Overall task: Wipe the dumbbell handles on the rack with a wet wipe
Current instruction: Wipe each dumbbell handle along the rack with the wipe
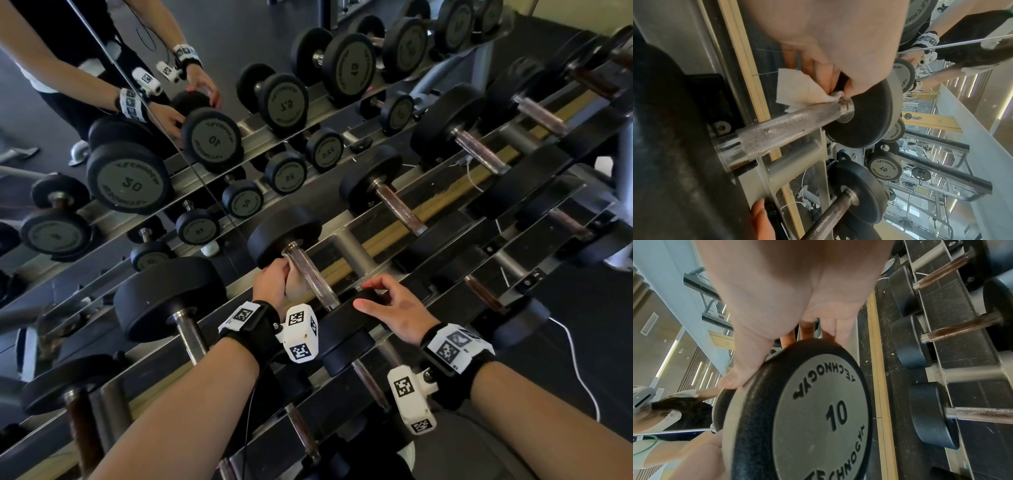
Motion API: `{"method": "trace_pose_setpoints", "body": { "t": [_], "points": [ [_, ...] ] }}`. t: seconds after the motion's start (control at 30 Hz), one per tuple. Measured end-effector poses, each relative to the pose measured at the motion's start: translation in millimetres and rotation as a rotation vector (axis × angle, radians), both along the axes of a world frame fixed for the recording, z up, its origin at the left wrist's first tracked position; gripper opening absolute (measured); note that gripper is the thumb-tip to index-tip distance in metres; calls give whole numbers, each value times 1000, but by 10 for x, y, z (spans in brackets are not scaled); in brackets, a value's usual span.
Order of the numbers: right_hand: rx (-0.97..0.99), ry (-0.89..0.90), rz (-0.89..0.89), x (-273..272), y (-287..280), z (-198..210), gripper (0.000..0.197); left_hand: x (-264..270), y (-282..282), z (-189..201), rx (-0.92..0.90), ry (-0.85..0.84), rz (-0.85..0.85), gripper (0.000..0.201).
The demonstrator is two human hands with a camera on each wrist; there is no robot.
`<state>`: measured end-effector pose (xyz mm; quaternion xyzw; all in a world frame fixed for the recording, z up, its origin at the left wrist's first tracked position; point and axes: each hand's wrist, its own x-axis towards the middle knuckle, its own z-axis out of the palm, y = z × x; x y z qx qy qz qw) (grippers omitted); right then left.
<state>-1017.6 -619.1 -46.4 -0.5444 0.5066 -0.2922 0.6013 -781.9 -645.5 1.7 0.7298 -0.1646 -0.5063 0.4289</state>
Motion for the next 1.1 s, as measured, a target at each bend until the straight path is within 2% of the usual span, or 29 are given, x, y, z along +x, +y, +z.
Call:
{"method": "trace_pose_setpoints", "body": {
  "t": [0.13,0.27,0.43,0.53,0.63,0.87,1.03,1.1],
  "points": [
    [4,12,6,-8,1,-5,68,-22,-30,-39,-12,-29,8,25],
    [-8,30,17,-21,13,24,67,-69,26,-44,-70,93,69,38],
    [-3,53,40,-27,14,79,69,-124,133,-76,-111,141,88,35],
    [-8,74,44,-20,12,97,64,-227,332,-117,-67,136,43,34],
    [3,74,47,-17,5,94,66,-233,437,-131,-31,180,24,35],
    [1,80,33,-18,21,79,65,24,123,-15,-122,141,216,33],
    [1,80,16,-2,37,87,66,-244,239,-80,-89,241,169,32],
    [4,74,15,8,36,91,67,-325,365,-137,-64,225,153,32]
  ]
}}
